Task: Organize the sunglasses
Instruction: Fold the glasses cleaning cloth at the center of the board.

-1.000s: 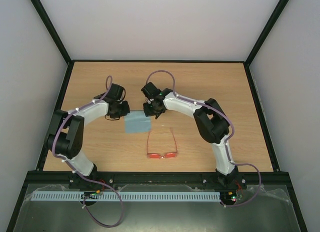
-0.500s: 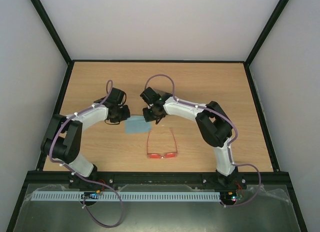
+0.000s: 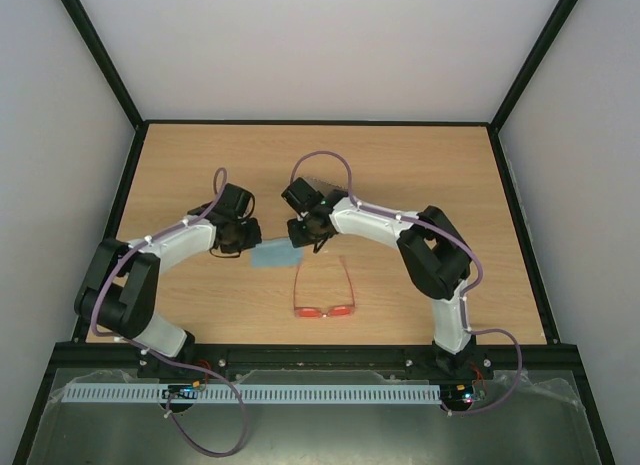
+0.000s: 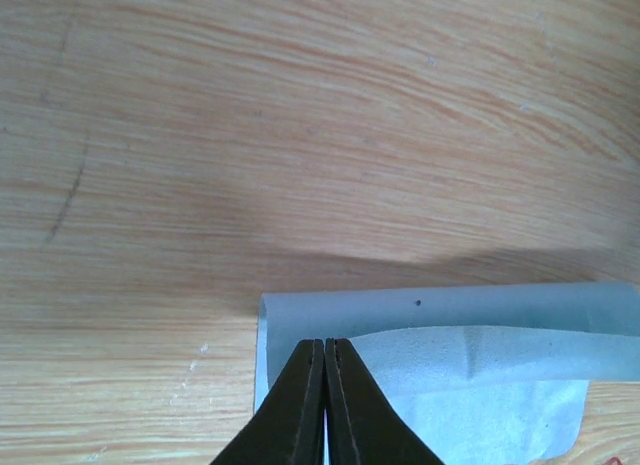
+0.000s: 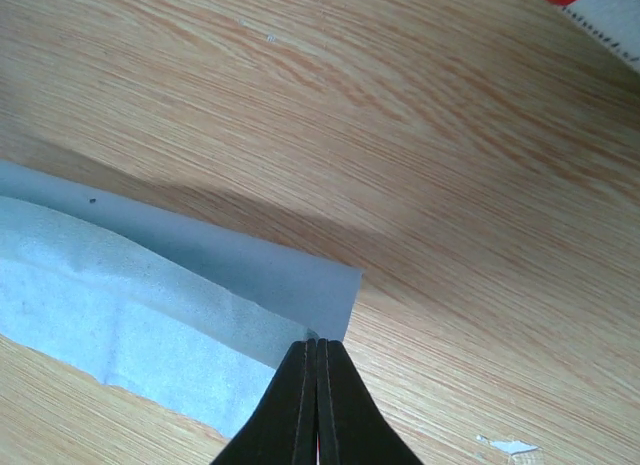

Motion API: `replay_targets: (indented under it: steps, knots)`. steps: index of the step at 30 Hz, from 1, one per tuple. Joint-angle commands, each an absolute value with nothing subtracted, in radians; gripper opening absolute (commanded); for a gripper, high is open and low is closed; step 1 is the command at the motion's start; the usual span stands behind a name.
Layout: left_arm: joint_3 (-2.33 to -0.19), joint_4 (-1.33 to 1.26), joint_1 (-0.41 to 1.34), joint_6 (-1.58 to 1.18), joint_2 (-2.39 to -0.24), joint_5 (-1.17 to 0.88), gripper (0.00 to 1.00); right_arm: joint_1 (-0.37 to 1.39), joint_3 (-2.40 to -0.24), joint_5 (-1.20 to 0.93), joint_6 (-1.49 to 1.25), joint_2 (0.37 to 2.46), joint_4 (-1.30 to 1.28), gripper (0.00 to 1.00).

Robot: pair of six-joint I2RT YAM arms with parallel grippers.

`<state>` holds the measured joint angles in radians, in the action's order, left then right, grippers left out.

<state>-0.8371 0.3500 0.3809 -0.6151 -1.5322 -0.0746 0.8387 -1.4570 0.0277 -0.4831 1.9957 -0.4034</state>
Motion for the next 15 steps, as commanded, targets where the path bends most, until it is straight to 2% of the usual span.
replay_targets:
  steps: [1, 15]
  knots:
    - [-0.806, 0.354, 0.393, -0.636, -1.492, -0.056, 0.02, 0.854, -1.43, 0.036, -0.497, 1.954, -0.425, 0.02]
    - [-0.783, 0.355, 0.407, -0.646, -1.472, -0.045, 0.02, 0.875, -1.39, 0.048, -0.51, 1.934, -0.417, 0.01]
